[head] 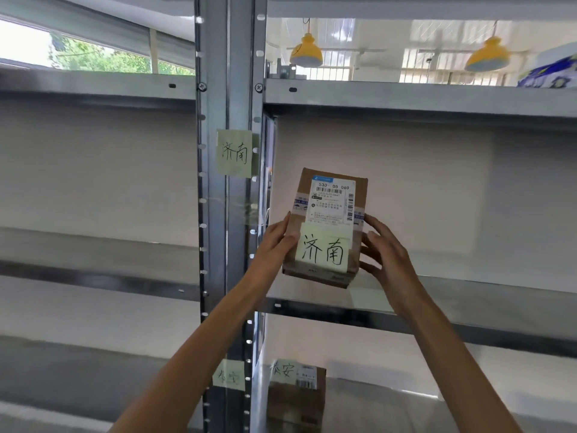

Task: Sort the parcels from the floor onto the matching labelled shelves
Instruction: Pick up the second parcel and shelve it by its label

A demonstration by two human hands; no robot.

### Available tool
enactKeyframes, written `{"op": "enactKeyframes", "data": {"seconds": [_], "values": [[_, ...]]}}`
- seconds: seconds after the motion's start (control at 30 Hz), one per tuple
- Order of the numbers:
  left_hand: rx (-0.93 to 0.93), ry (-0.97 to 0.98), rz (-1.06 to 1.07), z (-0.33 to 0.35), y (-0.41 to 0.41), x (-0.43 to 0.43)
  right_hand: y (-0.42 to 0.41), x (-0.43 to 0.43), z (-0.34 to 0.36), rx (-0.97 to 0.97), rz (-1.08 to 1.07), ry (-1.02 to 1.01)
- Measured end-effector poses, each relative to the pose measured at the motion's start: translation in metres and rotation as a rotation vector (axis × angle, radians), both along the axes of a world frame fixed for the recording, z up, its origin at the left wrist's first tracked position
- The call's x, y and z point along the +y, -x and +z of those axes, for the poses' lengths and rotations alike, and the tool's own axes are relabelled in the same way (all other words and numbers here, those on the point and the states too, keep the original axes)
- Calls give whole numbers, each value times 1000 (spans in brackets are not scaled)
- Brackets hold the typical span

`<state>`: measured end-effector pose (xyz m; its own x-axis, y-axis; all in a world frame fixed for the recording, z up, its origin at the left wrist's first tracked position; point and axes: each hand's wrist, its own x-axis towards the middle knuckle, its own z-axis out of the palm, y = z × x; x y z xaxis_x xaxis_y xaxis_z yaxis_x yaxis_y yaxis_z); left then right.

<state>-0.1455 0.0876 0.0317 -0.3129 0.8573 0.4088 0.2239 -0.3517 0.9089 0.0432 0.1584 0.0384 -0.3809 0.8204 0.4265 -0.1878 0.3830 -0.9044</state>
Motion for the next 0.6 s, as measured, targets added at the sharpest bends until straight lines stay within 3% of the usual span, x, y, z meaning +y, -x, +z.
{"op": "enactKeyframes", "data": {"seconds": [0.37,0.6], "values": [[91,326,-17,-11,-16,17,23,9,-20,-166,-90,226],[254,437,150,-16,-2,39,28,13,-39,-174,33,259]]}}
